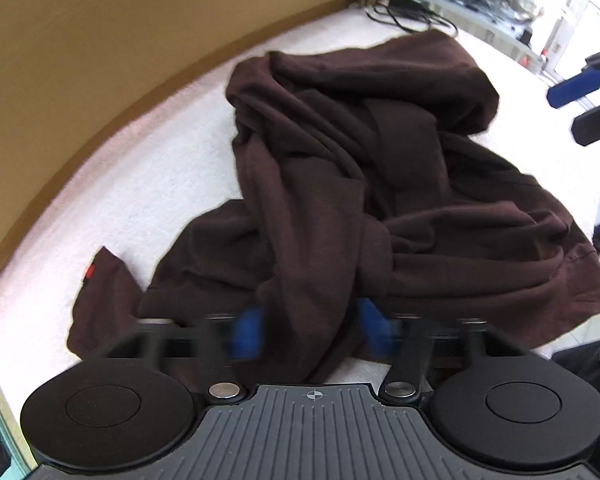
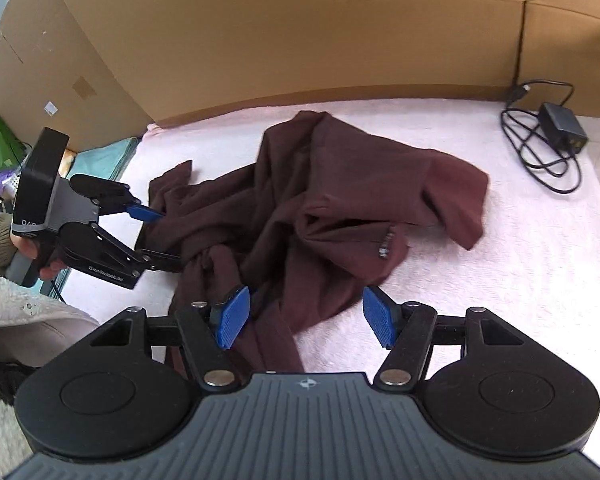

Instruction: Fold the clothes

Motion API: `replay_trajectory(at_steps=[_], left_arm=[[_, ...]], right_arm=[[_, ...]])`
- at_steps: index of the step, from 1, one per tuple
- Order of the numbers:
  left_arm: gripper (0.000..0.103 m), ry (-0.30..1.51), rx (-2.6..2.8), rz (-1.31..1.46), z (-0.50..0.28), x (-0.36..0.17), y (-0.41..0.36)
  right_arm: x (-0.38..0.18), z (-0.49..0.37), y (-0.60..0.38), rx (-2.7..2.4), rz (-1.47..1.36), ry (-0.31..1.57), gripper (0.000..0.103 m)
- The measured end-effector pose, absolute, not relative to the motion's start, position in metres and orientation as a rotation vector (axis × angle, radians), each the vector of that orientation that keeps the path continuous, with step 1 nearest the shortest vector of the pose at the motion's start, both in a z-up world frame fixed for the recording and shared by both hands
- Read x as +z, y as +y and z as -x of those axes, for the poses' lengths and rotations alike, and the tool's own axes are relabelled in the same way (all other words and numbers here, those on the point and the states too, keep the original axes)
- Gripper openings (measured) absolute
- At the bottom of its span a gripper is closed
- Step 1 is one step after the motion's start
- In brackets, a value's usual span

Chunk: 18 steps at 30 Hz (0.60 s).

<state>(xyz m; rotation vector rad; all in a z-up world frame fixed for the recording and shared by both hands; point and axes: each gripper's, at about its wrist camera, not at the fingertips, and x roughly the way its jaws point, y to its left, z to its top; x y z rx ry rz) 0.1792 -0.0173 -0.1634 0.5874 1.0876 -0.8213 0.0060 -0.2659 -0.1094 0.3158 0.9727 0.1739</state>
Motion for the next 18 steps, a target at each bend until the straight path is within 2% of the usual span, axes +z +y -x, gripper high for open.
replay_trajectory(at_steps=[4, 9, 14, 18], left_arm=[[0.005, 1.119, -0.784, -0.474, -0.192, -0.150, -0.008], [0.006, 1.033, -0.731, -0.378, -0.222, -0.109, 0.010], [0.014, 0.965, -0.624, -0.358, -0.272, -0.087, 0.016], [0.018, 0.952, -0.542, -0.383, -0.311, -0.095, 0.014]], right_arm=[[-0.116, -0.010, -0.252, 0.161, -0.347, 0.958, 0.068], [-0.125, -0.009, -0.254, 0.130, -0.411, 0.955, 0.068], [-0.127, -0.008, -0.260, 0.111, -0.470, 0.942, 0.068], [-0.127, -0.008, -0.259, 0.107, -0.475, 0.938, 0.068]])
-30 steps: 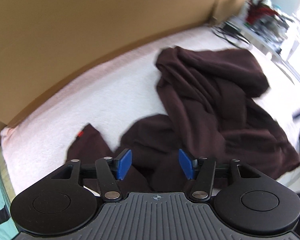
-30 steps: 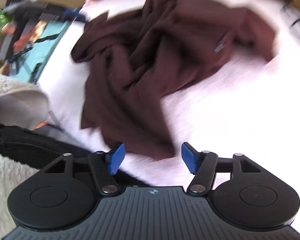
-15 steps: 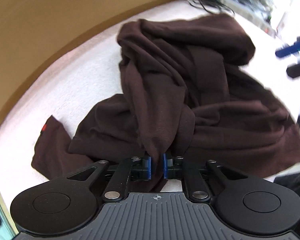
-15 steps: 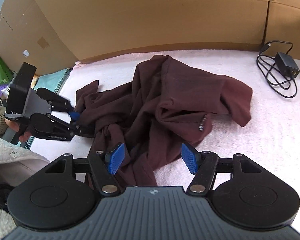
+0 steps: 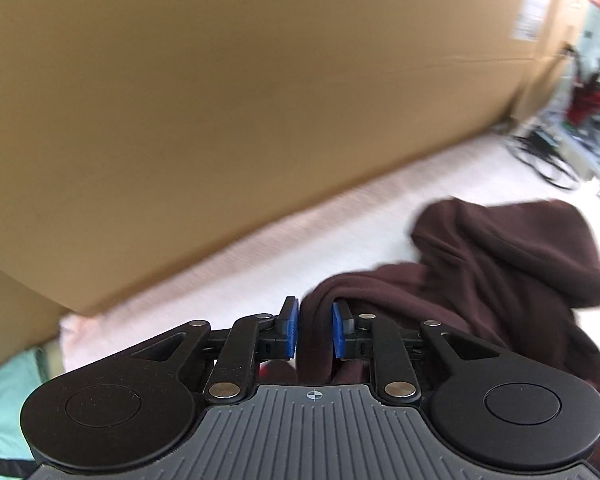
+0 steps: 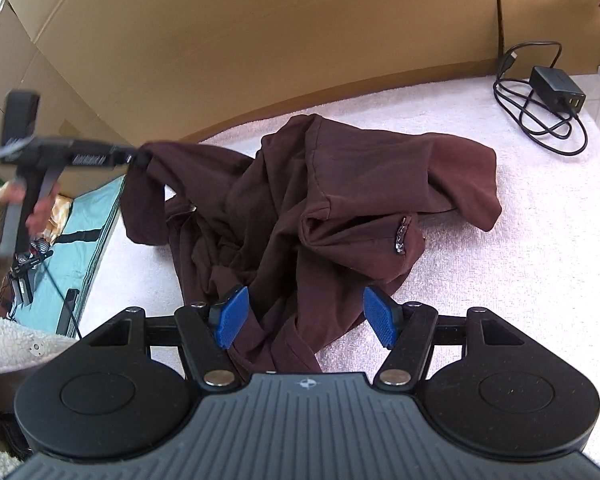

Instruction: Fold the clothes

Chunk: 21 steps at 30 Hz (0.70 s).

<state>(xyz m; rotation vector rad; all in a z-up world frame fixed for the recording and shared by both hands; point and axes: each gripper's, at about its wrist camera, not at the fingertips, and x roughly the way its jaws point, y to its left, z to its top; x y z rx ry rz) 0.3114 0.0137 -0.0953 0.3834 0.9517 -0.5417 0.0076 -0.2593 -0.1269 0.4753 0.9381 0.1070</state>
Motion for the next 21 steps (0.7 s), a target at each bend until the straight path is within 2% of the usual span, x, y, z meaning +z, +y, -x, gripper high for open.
replay_trajectory(at_steps=[3, 5, 9, 11, 12, 13, 16, 18, 21], left_arm=[[0.018, 0.951, -0.482, -0.404, -0.337, -0.109, 0.010], [0.023, 0.958, -0.451, -0.405, -0.353, -0.120, 0.008], [0.039, 1.003, -0.404, -0.372, -0.383, -0.146, 0.009], [0.042, 1.040, -0.386, -0.365, -0.394, -0.161, 0.011], [0.052, 1.059, -0.379, -0.363, -0.398, -0.168, 0.013], [0.067, 1.075, -0.372, -0.360, -0.401, -0.173, 0.016], [0.081, 1.096, -0.348, -0.331, -0.403, -0.180, 0.028], [0.084, 1.098, -0.332, -0.297, -0.403, -0.174, 0.044], [0.081, 1.065, -0.266, -0.252, -0.393, -0.151, 0.074]], right_arm=[[-0.127, -0.006, -0.258, 0.105, -0.476, 0.940, 0.068], [-0.126, -0.005, -0.257, 0.100, -0.478, 0.945, 0.068], [-0.128, -0.002, -0.256, 0.086, -0.486, 0.961, 0.068], [-0.127, 0.000, -0.255, 0.081, -0.488, 0.966, 0.068], [-0.126, 0.000, -0.255, 0.079, -0.488, 0.967, 0.068], [-0.126, 0.001, -0.254, 0.076, -0.489, 0.969, 0.068], [-0.125, 0.001, -0.253, 0.074, -0.485, 0.974, 0.068], [-0.123, 0.000, -0.252, 0.078, -0.480, 0.975, 0.068], [-0.122, -0.002, -0.251, 0.092, -0.474, 0.968, 0.069]])
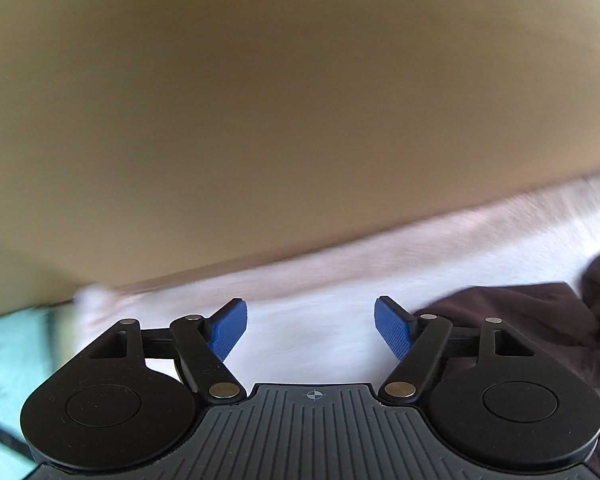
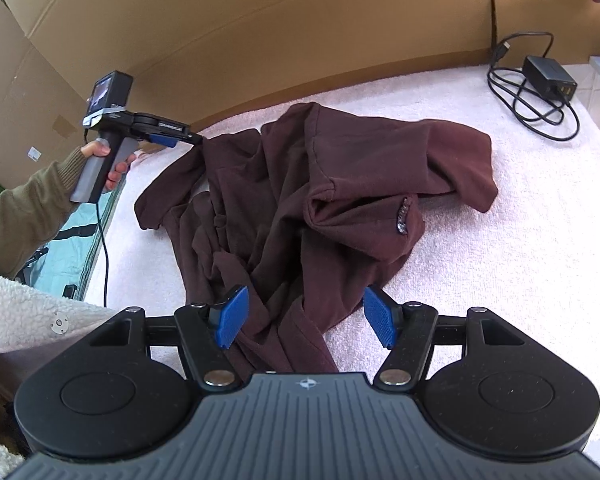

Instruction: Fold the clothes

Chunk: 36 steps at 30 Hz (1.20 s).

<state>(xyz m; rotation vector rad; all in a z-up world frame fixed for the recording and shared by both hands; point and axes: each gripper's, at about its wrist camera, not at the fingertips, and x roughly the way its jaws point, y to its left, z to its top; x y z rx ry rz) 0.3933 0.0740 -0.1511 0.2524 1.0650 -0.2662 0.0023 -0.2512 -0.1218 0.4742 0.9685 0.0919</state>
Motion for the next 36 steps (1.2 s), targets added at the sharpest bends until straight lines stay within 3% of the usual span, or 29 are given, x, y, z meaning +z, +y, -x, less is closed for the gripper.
replay_trajectory(at_steps=[6, 14, 27, 29, 30, 31, 32, 36], left_arm=[[0.085, 0.974, -0.539, -0.237, -0.313, -0.100, 0.078], [0.085, 1.085, -0.812, -0.342, -0.251, -0.151, 0.015], [0.089, 1.213, -0.779, -0.346, -0.271, -0.203, -0.003], [0.076, 1.197, -0.785, -0.348, -0.263, -0.202, 0.002], [0.056, 1.194, -0.796, -0.339, -0.259, -0.199, 0.004], [0.027, 1.209, -0.808, -0.302, -0.258, -0.197, 0.008], [0.017, 1.222, -0.810, -0.262, -0.256, -0.195, 0.013], [0.012, 1.194, -0.799, -0.134, -0.239, -0.182, 0.037]], right_arm=[[-0.125, -0.014, -0.244, 0.151, -0.472, 0.961, 0.069], [-0.127, -0.035, -0.224, 0.258, -0.417, 0.972, 0.069], [-0.130, -0.018, -0.224, 0.217, -0.423, 1.002, 0.070], [-0.129, -0.014, -0.226, 0.209, -0.428, 0.998, 0.070], [-0.130, -0.013, -0.227, 0.205, -0.432, 0.997, 0.070], [-0.130, -0.013, -0.228, 0.201, -0.437, 0.998, 0.070], [-0.131, -0.012, -0.230, 0.198, -0.440, 0.999, 0.070], [-0.135, -0.014, -0.232, 0.201, -0.450, 1.003, 0.070]])
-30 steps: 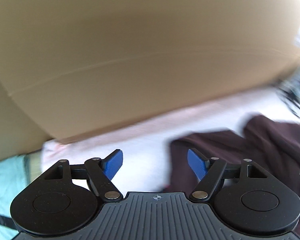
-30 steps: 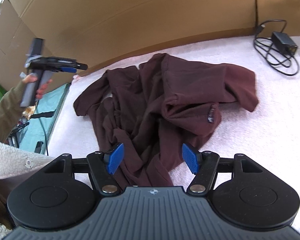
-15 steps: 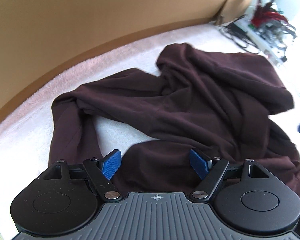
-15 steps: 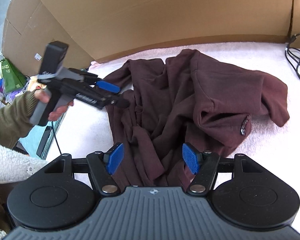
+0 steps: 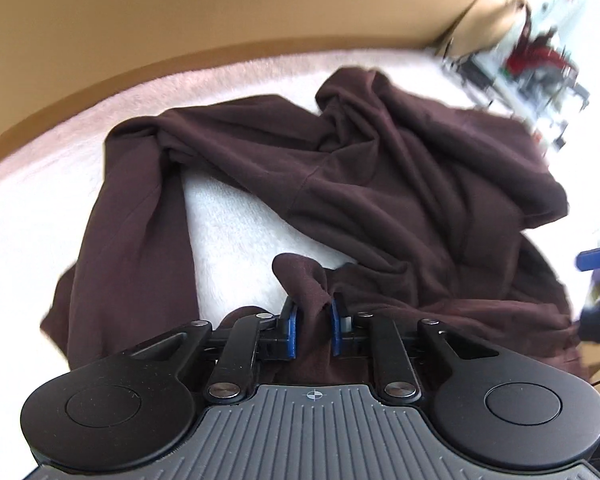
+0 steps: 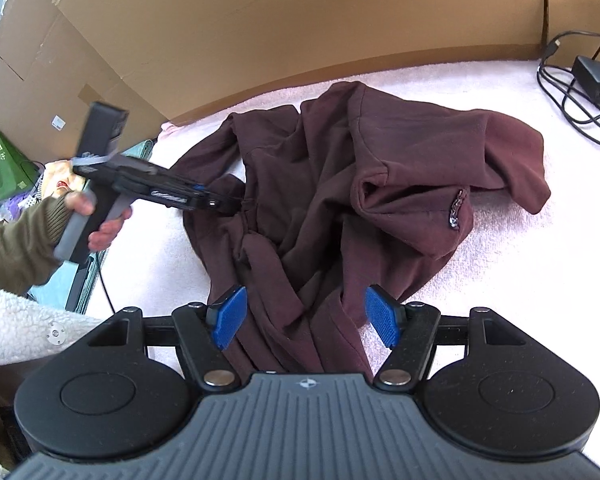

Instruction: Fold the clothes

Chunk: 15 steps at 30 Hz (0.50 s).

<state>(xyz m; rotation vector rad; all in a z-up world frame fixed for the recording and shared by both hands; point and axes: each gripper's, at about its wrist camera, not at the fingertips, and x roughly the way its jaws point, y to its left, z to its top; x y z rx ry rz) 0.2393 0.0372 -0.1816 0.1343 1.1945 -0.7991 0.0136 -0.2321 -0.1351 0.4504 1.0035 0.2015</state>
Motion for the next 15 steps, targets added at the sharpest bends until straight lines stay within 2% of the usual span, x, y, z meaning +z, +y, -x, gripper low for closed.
replay_trajectory(at_steps=[7, 11, 15], left_arm=[[0.012, 1.125, -0.731, 0.121, -0.192, -0.144, 0.098], [0.013, 1.159, -0.671, 0.094, -0.162, -0.142, 0.112], [0.013, 1.242, -0.573, 0.075, -0.141, -0.162, 0.132]], right_arm=[[-0.140, -0.018, -0.232, 0.237, -0.445, 1.007, 0.071], [-0.143, -0.022, -0.232, 0.262, -0.442, 1.015, 0.071], [-0.146, -0.029, -0.230, 0.297, -0.432, 1.024, 0.071]])
